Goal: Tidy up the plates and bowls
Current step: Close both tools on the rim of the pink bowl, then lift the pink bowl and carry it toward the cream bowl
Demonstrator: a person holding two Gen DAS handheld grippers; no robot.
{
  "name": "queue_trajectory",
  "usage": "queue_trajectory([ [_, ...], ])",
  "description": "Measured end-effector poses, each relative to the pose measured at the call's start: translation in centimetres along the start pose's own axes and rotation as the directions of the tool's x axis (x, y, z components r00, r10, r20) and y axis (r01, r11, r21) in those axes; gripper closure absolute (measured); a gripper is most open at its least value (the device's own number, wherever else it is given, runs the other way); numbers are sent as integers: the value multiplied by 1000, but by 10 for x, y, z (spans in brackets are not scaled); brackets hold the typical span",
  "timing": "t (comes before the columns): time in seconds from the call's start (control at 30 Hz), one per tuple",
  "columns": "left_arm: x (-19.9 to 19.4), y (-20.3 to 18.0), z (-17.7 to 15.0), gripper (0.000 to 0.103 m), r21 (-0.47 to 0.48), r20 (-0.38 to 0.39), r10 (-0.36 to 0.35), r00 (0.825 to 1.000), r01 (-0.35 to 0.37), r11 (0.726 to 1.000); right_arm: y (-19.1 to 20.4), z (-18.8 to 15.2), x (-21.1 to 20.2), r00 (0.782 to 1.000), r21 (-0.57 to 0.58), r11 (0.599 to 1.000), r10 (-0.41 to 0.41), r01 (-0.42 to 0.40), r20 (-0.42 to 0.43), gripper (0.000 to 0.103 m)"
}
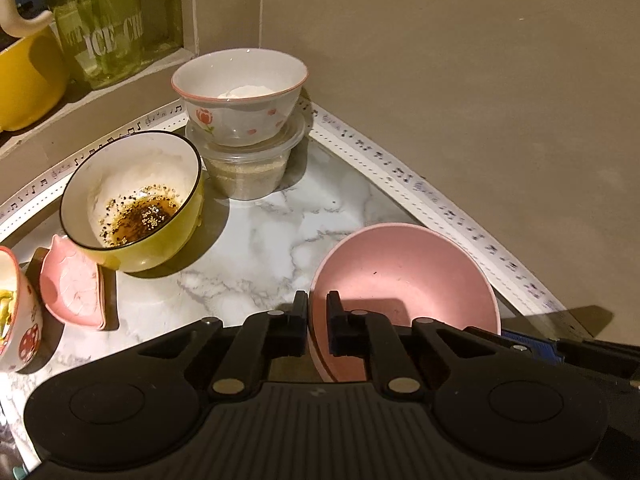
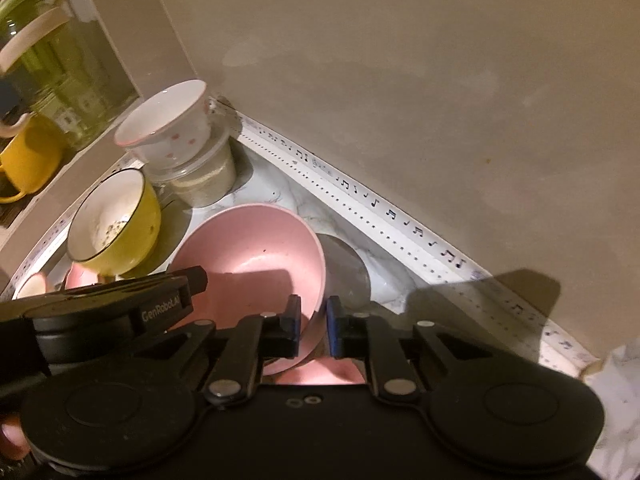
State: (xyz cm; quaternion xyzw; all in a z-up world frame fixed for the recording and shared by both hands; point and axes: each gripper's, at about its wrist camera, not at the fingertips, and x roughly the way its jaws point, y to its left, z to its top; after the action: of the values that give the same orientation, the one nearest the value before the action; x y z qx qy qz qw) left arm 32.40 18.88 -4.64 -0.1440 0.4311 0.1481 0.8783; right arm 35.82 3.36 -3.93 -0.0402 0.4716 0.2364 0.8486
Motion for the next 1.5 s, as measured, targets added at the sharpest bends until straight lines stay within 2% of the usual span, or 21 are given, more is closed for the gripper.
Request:
queue_trajectory([
  [0.4,-65,-11,-33,94,70,-3,-46,999,47,996,-11,-26,-58,1000,-28,1000,15,-15,-23,92],
  [0.77,-120,-24,-71,94,111,0,-103,995,103,989,-21,-61,-112,1000,-3,1000,11,-11,-15,91],
  [1.23,-158,-40,-130,94,174,-38,-139,990,143,974,-34,-123,-153,1000,55,998,-5,7,-23,91],
  [1.5,-166,-44,-156,94,190,-67,-155,986,165,968,-40,-152,-167,999,84,996,-13,16,-33,91],
])
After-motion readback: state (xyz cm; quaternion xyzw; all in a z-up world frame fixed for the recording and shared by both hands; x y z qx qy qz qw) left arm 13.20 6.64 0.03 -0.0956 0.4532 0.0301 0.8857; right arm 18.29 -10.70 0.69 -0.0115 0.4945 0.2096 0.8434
